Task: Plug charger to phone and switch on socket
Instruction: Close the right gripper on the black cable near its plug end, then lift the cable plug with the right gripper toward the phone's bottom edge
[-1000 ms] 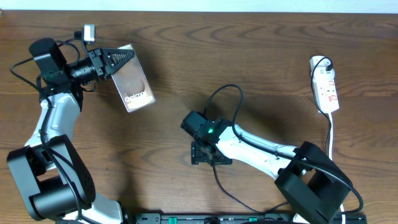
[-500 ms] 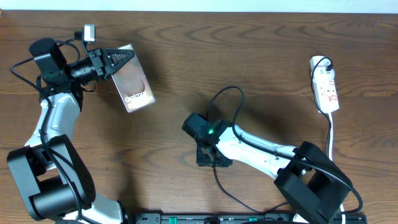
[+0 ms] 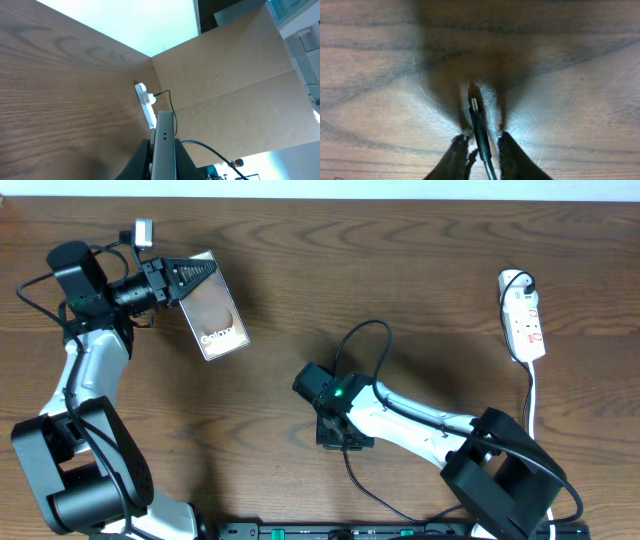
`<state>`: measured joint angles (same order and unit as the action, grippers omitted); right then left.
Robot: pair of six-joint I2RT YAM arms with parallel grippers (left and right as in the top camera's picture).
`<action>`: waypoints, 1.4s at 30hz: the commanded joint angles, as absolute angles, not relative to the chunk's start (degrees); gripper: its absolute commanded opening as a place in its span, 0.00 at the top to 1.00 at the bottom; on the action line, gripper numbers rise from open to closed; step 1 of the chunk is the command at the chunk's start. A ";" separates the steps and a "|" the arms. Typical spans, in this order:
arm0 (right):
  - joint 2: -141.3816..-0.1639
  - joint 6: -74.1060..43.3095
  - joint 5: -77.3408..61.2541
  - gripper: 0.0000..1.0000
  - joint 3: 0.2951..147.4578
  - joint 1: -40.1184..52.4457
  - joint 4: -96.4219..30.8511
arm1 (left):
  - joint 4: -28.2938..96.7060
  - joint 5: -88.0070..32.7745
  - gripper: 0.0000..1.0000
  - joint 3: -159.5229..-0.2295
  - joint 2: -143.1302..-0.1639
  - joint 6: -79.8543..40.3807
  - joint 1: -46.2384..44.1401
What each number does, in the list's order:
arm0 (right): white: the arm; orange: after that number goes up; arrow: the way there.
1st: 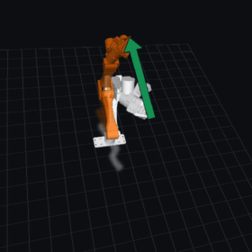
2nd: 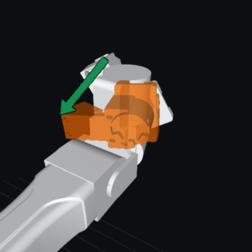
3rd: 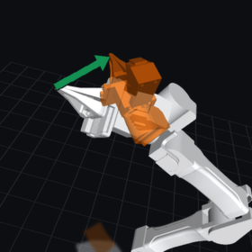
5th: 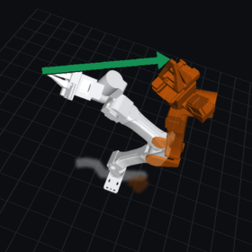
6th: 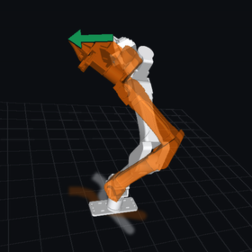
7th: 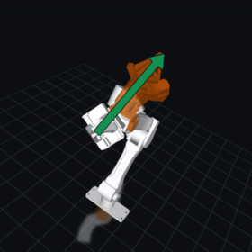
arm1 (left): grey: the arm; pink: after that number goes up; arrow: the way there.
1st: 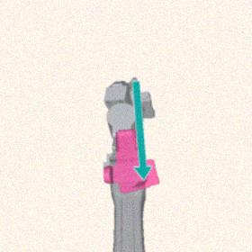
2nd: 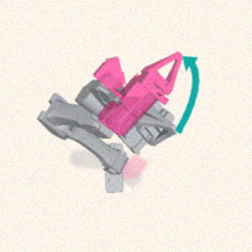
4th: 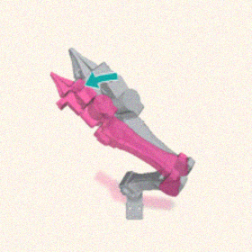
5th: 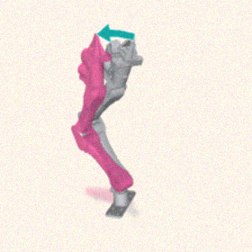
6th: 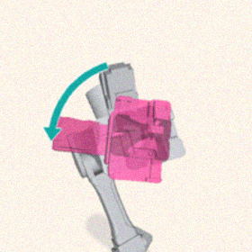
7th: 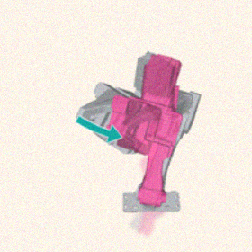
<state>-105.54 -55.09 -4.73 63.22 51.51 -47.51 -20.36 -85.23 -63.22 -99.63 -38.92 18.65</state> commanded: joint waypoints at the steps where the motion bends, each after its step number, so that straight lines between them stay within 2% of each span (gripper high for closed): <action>1: -106.15 -55.72 -4.64 0.91 62.72 51.92 -47.59 | -20.45 -86.98 0.93 -62.83 -98.80 -38.59 18.96; 3: -106.15 -55.72 -4.64 0.99 62.72 51.92 -47.57 | -20.43 -86.98 0.93 -62.83 -98.80 -38.59 18.96; 8: -106.13 -55.27 -7.60 0.99 62.76 51.62 -47.07 | -20.45 -86.98 0.93 -62.83 -98.80 -38.59 18.96; 10: -106.13 -51.68 -13.47 0.99 62.76 51.00 -44.86 | -20.45 -86.98 0.93 -62.83 -98.80 -38.59 18.96; 16: -106.13 -31.92 -44.56 0.99 62.76 47.92 -28.32 | -20.95 -86.96 0.93 -62.85 -98.80 -38.63 18.96; 19: -106.13 -30.06 -48.01 0.99 62.76 46.94 -20.99 | -21.58 -86.96 0.93 -62.85 -98.78 -40.23 18.96; 24: -106.13 -30.11 -54.63 0.99 62.76 45.01 -7.40 | -28.42 -86.94 0.93 -62.85 -98.78 -47.18 18.96; 28: -106.13 -30.72 -64.31 0.99 62.76 42.68 2.59 | -40.75 -85.49 0.93 -62.92 -98.78 -58.15 18.96; 32: -106.13 -35.09 -67.90 0.99 62.76 40.25 10.85 | -58.37 -84.16 0.92 -63.35 -98.78 -74.17 18.96; 35: -106.13 -38.02 -68.40 0.99 62.76 39.11 15.11 | -66.32 -83.59 0.93 -63.44 -98.78 -81.52 18.96; 42: -106.13 -47.22 -68.53 0.99 62.76 38.00 29.04 | -70.17 -79.96 0.93 -63.44 -98.78 -88.92 18.94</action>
<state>-105.73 -41.32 -66.57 62.59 38.44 25.56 -69.47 -83.33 -62.28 -99.63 -81.71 18.65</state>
